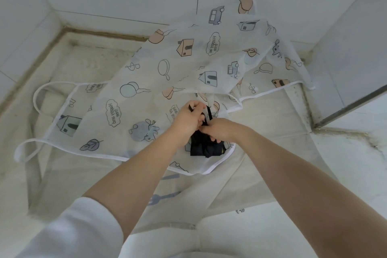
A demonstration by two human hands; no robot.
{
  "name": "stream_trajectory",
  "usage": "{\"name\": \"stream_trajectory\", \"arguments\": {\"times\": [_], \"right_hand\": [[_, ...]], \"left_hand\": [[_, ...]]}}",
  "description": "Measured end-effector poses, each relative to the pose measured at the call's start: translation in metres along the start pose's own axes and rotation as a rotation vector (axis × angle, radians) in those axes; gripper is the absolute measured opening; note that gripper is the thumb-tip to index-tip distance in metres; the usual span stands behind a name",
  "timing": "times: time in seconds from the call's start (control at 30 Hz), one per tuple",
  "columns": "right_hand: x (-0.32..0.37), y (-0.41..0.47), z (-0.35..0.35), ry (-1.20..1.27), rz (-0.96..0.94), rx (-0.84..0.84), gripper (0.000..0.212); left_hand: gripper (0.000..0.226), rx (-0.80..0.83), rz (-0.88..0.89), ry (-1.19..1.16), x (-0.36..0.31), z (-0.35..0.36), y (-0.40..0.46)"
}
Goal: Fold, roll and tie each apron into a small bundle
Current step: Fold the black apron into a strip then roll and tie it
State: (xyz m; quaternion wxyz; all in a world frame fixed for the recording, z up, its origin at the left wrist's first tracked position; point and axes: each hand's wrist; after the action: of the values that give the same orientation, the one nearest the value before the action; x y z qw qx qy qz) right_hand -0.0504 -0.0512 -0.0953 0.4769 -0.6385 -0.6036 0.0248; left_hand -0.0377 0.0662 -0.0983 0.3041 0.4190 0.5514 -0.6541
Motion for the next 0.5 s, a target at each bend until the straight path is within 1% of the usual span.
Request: {"name": "stream_trajectory", "arguments": {"times": [0.03,0.13,0.2,0.27,0.37,0.43,0.47,0.5], "right_hand": [[0.000,0.003,0.002,0.014,0.015,-0.037,0.034],[-0.001,0.010,0.004,0.248,0.090,-0.165,0.040],[-0.001,0.010,0.002,0.457,0.135,-0.170,0.039],[-0.002,0.009,-0.001,0.642,0.153,-0.145,0.034],[-0.003,0.011,-0.002,0.871,0.092,-0.155,0.028],[0.004,0.014,-0.002,1.040,-0.004,-0.140,0.028],[0.009,0.015,-0.001,1.129,-0.058,-0.117,0.028],[0.013,0.017,-0.001,1.212,-0.105,-0.095,0.028]], "left_hand": [[0.011,-0.005,0.012,-0.014,0.002,-0.001,0.000],[0.016,-0.016,-0.014,0.073,0.015,-0.010,-0.003],[0.006,0.064,-0.034,0.174,0.027,-0.019,-0.005],[0.010,0.148,-0.014,0.235,0.035,-0.027,-0.004],[0.010,0.171,0.066,0.393,0.036,-0.029,-0.002],[0.019,0.156,0.131,0.478,0.036,-0.027,0.000],[0.022,0.149,0.125,0.449,0.037,-0.027,0.000],[0.023,0.140,0.075,0.373,0.039,-0.028,0.000]]}}
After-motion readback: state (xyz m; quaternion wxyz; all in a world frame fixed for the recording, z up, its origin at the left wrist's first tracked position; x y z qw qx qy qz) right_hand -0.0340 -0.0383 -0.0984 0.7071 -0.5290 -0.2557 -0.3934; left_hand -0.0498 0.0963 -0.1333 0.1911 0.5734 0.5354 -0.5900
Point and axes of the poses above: each hand's wrist, its own y-axis towards the middle knuckle, its own z-axis out of the palm, x = y × z, and after that the axes turned 5 degrees about -z, right-handed
